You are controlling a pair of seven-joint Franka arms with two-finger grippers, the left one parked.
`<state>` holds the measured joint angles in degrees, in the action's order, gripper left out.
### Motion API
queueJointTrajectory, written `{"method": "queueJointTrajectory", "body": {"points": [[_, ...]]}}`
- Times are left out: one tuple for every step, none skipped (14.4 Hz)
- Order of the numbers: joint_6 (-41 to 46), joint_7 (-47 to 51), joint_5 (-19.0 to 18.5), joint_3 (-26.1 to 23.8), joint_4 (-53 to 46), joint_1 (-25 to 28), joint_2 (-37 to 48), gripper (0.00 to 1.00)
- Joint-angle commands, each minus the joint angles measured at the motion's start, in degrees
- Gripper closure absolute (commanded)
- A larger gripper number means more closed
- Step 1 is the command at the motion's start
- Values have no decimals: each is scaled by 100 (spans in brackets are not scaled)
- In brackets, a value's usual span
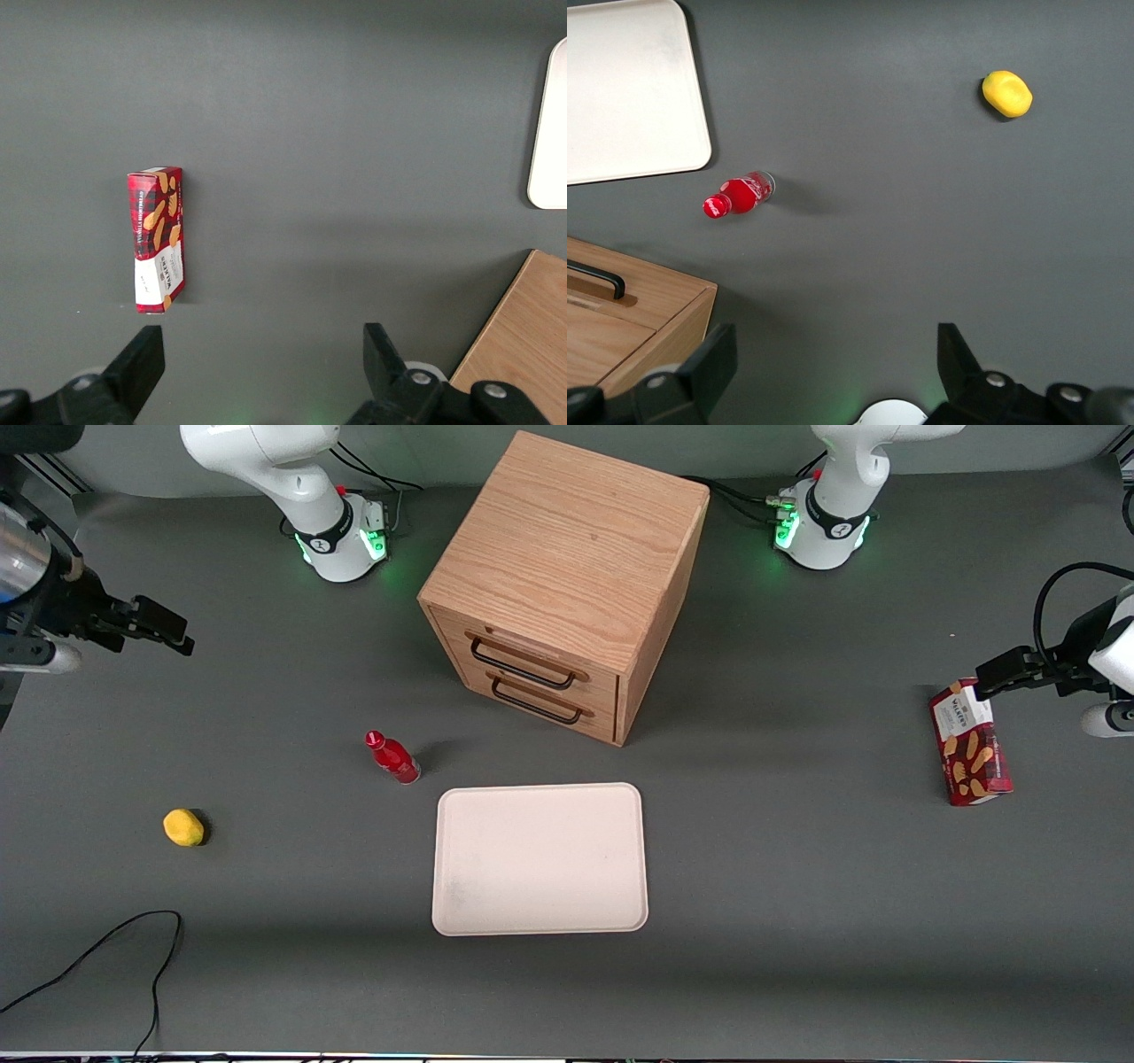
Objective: Place coke bottle on tray
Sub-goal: 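Move the right gripper down toward the red Coca-Cola bottle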
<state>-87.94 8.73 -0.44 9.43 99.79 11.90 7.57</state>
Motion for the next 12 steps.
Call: {"method": "queueJointTrajectory", "body": {"points": [[119,-74,35,-29,-275,-30,-186,0],[119,-30,52,-46,-328,-30,-229,0],[136,-21,78,-64,-450,-30,-369,0],[136,14,87,-107,-582,-4,-510,0],[128,136,114,-204,-670,5,-650,0],[58,268,227,-378,-741,5,-791,0],[-73,391,411,-537,-785,-4,-905,0],[-283,540,482,-625,-777,5,-994,0],[-459,664,483,-722,-733,14,-1116,0],[-609,674,483,-845,-672,14,-1213,0],[-837,683,483,-916,-480,23,-1258,0],[-1196,683,483,-925,-147,31,-1232,0]]}}
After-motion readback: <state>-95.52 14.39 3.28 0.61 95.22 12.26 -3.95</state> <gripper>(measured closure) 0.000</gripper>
